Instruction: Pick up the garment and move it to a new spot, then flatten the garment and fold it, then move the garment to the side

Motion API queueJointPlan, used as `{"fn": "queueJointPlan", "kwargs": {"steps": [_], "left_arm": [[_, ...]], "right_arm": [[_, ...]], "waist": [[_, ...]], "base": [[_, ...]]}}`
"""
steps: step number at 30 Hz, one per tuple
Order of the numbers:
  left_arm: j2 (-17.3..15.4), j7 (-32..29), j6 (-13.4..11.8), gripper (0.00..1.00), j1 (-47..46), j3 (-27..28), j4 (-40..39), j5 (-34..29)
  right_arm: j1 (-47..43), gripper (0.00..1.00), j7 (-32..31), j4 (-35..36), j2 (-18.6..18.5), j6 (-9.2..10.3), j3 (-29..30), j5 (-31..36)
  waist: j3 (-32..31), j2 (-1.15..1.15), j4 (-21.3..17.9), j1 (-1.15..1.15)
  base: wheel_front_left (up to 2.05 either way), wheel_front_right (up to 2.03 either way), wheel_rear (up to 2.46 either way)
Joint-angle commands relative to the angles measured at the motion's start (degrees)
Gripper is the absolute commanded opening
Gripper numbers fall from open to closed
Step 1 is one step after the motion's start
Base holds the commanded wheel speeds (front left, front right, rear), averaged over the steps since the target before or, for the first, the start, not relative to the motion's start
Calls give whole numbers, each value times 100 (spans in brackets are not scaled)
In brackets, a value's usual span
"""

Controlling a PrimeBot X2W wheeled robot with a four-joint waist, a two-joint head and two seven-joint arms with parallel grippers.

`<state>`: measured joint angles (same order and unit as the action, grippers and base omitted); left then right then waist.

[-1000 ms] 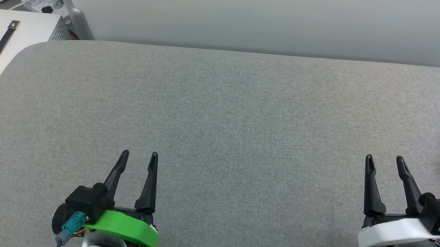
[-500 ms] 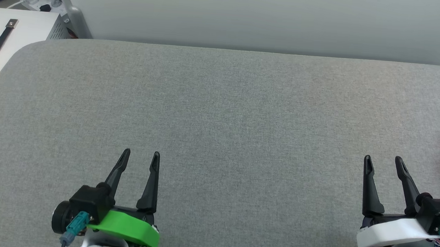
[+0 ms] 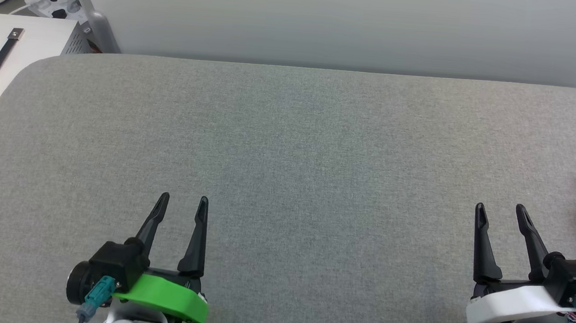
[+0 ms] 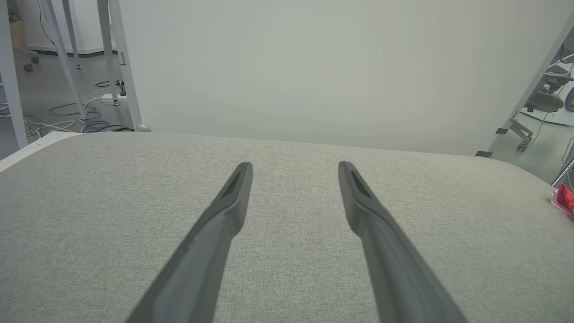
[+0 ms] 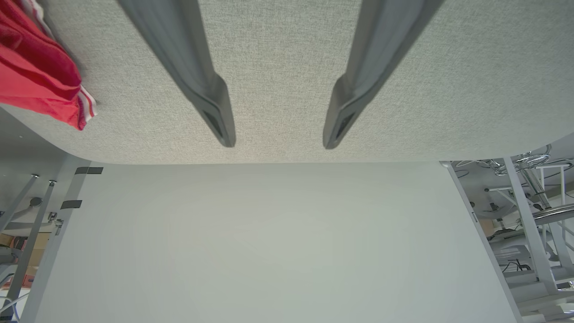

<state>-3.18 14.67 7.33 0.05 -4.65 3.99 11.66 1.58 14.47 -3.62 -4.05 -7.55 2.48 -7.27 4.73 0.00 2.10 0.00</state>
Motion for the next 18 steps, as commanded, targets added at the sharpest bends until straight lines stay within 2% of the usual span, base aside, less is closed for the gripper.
{"fn": "queueJointPlan", "kwargs": {"steps": [1,3,4,18], "left_arm": [[30,33,15,100,27,-10,-12,17],[30,33,15,100,31,-68,-28,26],[1,0,0,0,1,-62,-17,11],[2,-135,-65,0,-2,-21,-52,-92]], "right_arm": [[5,100,52,-10,3,6,-10,43],[8,100,52,-10,5,6,-28,42],[1,0,0,-1,0,0,-22,0],[-13,0,-136,30,9,1,-45,62]], "waist": [[-5,0,-5,0],[-5,0,-16,0],[-6,0,-16,0],[-46,0,-35,0]], "base": [[0,0,0],[0,0,0],[0,0,0],[0,0,0]]}}
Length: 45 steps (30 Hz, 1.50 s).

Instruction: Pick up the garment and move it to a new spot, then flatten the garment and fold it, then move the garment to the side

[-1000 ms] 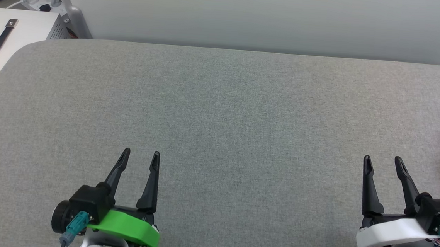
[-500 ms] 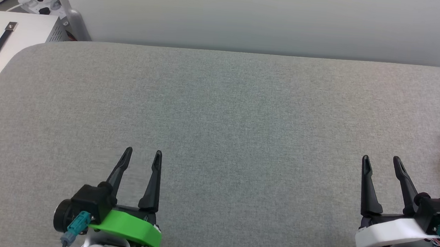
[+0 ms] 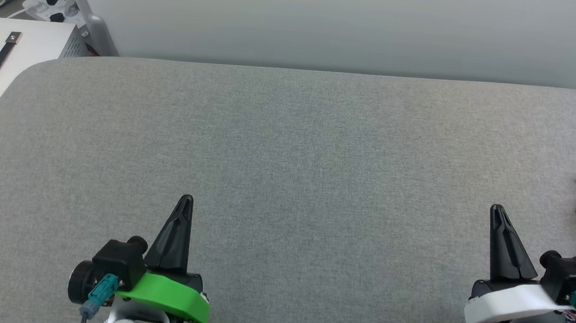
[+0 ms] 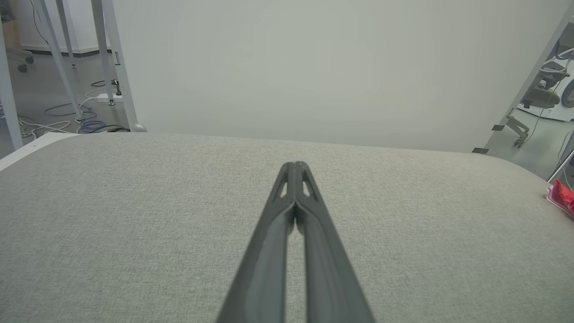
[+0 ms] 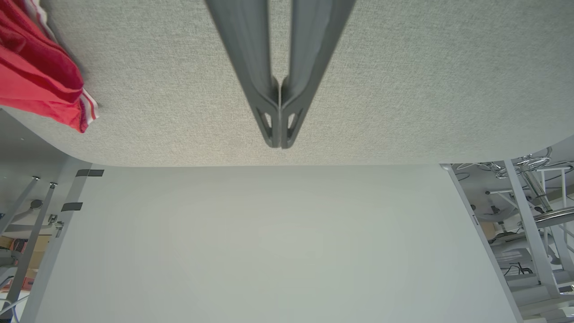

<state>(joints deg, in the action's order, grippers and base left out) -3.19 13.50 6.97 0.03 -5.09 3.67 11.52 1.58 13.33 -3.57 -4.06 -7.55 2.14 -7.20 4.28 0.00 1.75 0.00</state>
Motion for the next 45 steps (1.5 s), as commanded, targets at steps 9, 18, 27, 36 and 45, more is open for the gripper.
{"fn": "queueJointPlan", "kwargs": {"steps": [9,18,27,36,45], "left_arm": [[5,-122,-81,0,0,61,-47,-162],[7,-224,-132,0,-1,99,-74,-245],[9,-329,-185,0,-1,137,-101,-329],[12,-444,-242,0,-1,179,-131,-421],[14,-548,-295,0,-1,217,-158,-505]], "right_arm": [[-25,0,-124,51,19,1,-26,108],[-36,0,-225,76,27,1,-42,159],[-48,0,-328,102,35,2,-58,211],[-60,0,-441,131,45,2,-75,268],[-71,0,-544,157,53,3,-91,320]], "waist": [[-35,0,-14,0],[-68,0,-28,0],[-101,0,-41,0],[-138,0,-56,0],[-171,0,-70,0]], "base": [[0,0,0],[0,0,0],[0,0,0],[0,0,0],[0,0,0]]}}
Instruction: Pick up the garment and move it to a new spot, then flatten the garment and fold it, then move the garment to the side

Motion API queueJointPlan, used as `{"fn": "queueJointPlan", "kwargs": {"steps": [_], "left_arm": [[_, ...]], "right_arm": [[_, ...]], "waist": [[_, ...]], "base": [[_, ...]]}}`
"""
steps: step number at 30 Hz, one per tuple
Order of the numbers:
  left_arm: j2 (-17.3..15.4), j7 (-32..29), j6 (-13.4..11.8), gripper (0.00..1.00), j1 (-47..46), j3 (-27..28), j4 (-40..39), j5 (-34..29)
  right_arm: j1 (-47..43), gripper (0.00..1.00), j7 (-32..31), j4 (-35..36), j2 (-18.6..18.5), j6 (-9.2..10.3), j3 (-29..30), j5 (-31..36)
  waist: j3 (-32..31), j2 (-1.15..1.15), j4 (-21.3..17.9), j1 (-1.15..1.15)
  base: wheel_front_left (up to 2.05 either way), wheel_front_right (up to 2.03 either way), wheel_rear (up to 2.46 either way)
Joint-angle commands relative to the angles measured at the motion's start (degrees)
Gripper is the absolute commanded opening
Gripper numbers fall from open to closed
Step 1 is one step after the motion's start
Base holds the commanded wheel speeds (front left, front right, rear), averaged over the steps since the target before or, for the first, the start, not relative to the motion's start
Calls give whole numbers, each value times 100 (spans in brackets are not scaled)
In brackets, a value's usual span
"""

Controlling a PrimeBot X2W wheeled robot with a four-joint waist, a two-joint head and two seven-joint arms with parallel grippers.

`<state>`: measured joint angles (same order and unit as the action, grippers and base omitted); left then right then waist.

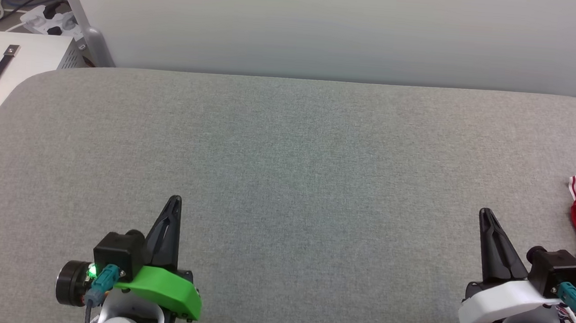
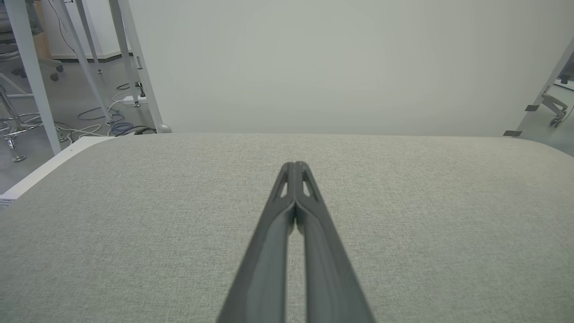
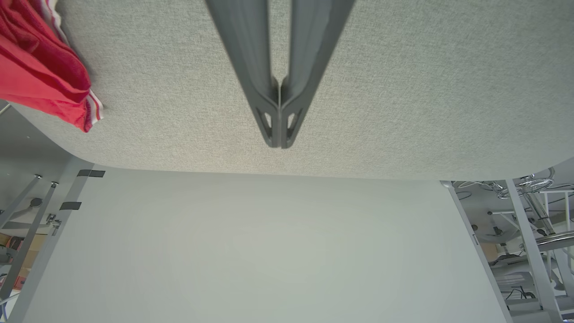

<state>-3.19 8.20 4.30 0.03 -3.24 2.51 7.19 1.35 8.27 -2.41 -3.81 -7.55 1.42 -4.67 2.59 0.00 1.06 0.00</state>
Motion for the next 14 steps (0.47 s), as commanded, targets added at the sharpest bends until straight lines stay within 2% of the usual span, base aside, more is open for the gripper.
{"fn": "queueJointPlan", "kwargs": {"steps": [1,14], "left_arm": [[14,-29,-33,0,-1,35,-44,-81],[18,-180,-108,0,-2,90,-84,-202]], "right_arm": [[-49,0,-47,44,29,3,-22,72],[-65,0,-196,82,41,4,-45,148]], "waist": [[-5,0,-2,0],[-54,0,-22,0]], "base": [[0,0,0],[0,0,0]]}}
